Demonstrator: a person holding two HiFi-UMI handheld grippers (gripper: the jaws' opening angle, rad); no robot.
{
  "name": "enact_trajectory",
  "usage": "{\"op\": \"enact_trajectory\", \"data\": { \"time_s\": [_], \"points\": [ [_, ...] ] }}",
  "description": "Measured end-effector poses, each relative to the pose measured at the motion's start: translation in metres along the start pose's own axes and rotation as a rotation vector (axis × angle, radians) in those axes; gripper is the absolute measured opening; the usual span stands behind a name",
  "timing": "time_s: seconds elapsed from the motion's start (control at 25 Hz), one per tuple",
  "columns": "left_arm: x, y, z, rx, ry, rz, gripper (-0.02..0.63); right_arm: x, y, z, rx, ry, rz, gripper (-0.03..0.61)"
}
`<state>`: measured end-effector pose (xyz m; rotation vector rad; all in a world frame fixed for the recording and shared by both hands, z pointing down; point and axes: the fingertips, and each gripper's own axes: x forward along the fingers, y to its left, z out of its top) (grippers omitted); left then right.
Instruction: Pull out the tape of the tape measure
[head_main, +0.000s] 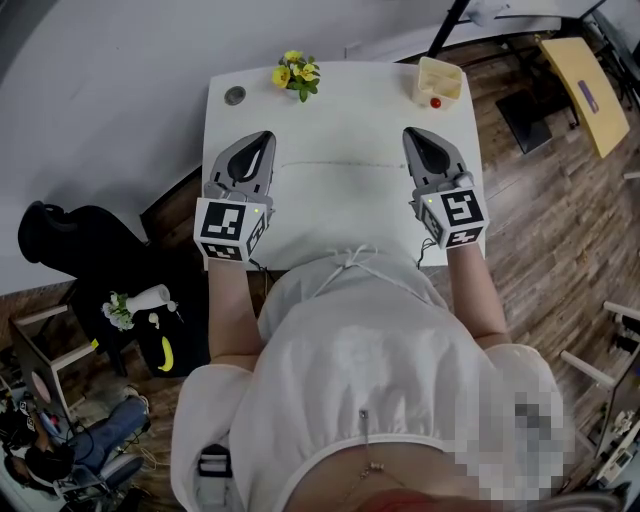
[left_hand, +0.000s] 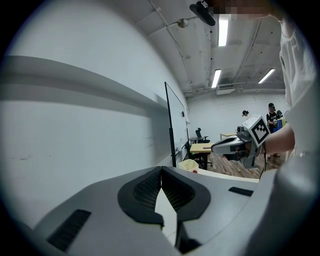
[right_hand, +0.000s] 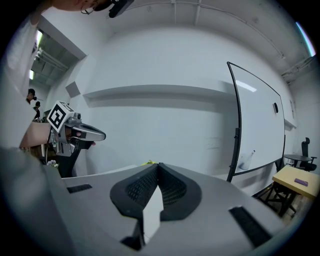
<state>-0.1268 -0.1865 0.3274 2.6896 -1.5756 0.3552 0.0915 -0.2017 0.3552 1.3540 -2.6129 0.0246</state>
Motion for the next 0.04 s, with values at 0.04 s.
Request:
{"op": "enact_trajectory", "data": {
  "time_s": [0.04],
  "points": [
    [-0.0001, 0.0001, -0.0011, -0.001, 0.002, 0.001, 0.021, 0.0, 0.0, -0.0006, 0.0, 0.0, -0.001, 0.0]
  ]
}}
